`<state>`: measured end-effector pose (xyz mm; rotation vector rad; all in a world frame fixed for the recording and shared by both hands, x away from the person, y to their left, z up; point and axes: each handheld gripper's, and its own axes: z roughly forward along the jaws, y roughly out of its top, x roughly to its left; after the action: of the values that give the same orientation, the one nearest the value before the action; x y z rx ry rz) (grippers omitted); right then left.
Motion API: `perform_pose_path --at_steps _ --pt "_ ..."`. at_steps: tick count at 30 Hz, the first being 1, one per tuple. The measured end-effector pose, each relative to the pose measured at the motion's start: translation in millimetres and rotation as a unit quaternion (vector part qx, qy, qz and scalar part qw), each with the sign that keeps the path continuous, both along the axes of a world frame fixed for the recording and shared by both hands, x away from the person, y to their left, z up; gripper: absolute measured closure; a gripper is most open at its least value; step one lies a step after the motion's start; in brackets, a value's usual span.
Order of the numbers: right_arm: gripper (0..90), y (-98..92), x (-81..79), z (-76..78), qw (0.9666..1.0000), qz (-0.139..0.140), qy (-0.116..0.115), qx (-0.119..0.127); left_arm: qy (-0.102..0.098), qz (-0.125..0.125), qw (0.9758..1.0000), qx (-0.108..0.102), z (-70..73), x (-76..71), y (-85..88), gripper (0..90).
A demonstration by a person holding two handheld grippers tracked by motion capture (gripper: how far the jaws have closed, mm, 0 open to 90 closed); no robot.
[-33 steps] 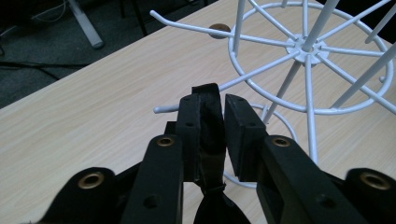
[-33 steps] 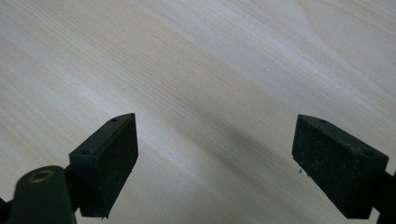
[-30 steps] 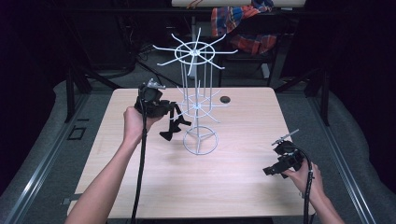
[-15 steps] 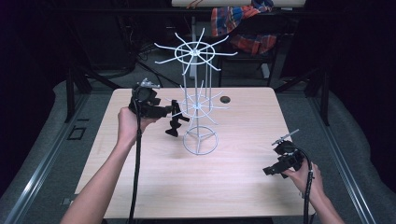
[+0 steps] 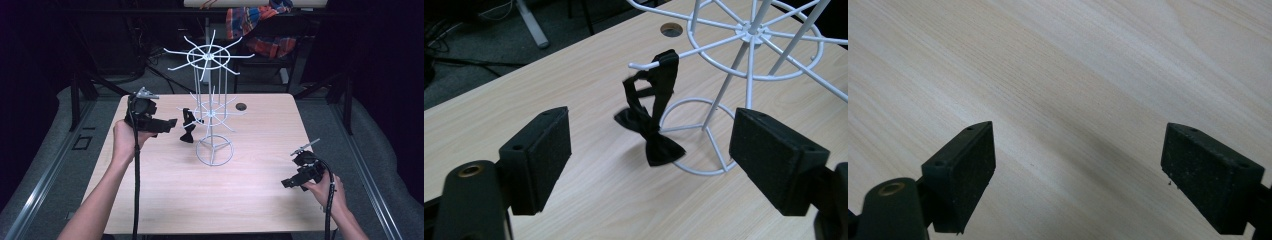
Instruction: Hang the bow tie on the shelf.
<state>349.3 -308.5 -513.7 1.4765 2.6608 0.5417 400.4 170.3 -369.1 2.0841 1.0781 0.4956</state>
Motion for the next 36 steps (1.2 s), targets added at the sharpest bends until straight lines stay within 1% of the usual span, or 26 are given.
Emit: perform_pose_path --at_steps 1,3,7,8,9,11,13,14,15,16,18,21,26,27,28,29,30,31,32,36 --pt "13.8 -0.2 0.3 0.4 1.0 0.003 0.002 -0.001 -0.001 0.001 1.0 -0.001 0.2 -1.1 1.6 16.5" --pt "13.8 0.0 0.0 -0.1 1.0 0.0 0.0 0.0 -0.001 0.003 1.0 -0.003 0.1 -3.8 4.3 15.7" --pt "13.8 -0.4 0.1 0.0 1.0 0.0 0.0 -0.002 -0.003 0.005 1.0 -0.001 -0.8 -8.3 8.3 14.7" --pt "13.8 -0.3 0.0 0.0 1.0 -0.001 -0.001 0.0 -0.001 0.006 1.0 0.0 -2.0 -11.7 10.8 14.6" --pt "13.8 -0.6 0.1 0.5 1.0 0.002 0.0 -0.005 0.001 0.006 1.0 0.002 -3.0 -13.5 12.1 14.3" --pt "13.7 -0.8 0.3 0.9 1.0 0.005 0.002 -0.007 0.004 0.007 1.0 0.005 -5.2 -17.0 15.0 12.9" --pt "13.7 -0.7 0.3 0.8 1.0 0.004 0.0 -0.007 0.005 0.008 0.9999 0.004 -6.6 -18.5 16.6 11.7" --pt "13.7 -0.7 0.2 0.7 1.0 0.003 0.0 -0.006 0.007 0.009 0.9999 0.005 -9.1 -21.8 20.1 11.1" --pt "13.7 -0.7 0.2 0.7 1.0 0.003 0.0 -0.006 0.007 0.009 0.9999 0.005 -9.1 -21.8 20.1 10.8" --pt "13.6 -0.7 0.4 0.7 0.9999 0.006 -0.002 -0.009 0.008 0.013 0.9999 0.005 -11.7 -24.9 23.4 10.4" --pt "13.6 0.9 -0.5 -0.2 1.0 -0.003 -0.001 0.006 0.011 0.014 0.9998 0.007 -14.4 -27.6 26.4 9.1" --pt "13.6 1.1 -0.5 -0.3 1.0 -0.004 -0.001 0.006 0.014 0.016 0.9997 0.007 -17.9 -30.2 28.7 7.9" --pt "13.6 1.2 -0.6 -0.2 1.0 -0.004 -0.001 0.006 0.024 0.021 0.9994 0.014 -30.2 -39.0 35.4 5.4" --pt "13.6 1.2 -0.6 -0.2 1.0 -0.004 -0.001 0.006 0.024 0.021 0.9994 0.014 -30.2 -39.0 35.4 4.8" --pt "13.6 0.8 -0.4 0.0 1.0 -0.001 -0.001 -0.001 0.027 0.023 0.9993 0.014 -35.0 -41.7 37.7 4.3" --pt "13.6 0.8 -0.4 0.0 1.0 -0.001 -0.001 -0.001 0.027 0.023 0.9993 0.014 -35.0 -41.7 37.7 3.9" --pt "13.6 1.4 -0.7 -0.4 1.0 -0.003 -0.001 0.006 0.031 0.024 0.9991 0.015 -37.6 -43.5 39.3 3.9" --pt "13.6 1.1 -0.6 0.1 1.0 -0.002 -0.002 0.001 0.033 0.025 0.999 0.017 -39.9 -44.9 40.4 3.2" --pt "13.6 1.2 -0.8 0.3 1.0 -0.003 -0.003 0.0 0.036 0.027 0.9989 0.016 -42.7 -46.7 41.6 2.7" --pt "13.5 1.5 -0.7 -0.4 1.0 -0.003 -0.001 0.004 0.046 0.028 0.9984 0.02 -53.5 -52.9 44.8 0.8"
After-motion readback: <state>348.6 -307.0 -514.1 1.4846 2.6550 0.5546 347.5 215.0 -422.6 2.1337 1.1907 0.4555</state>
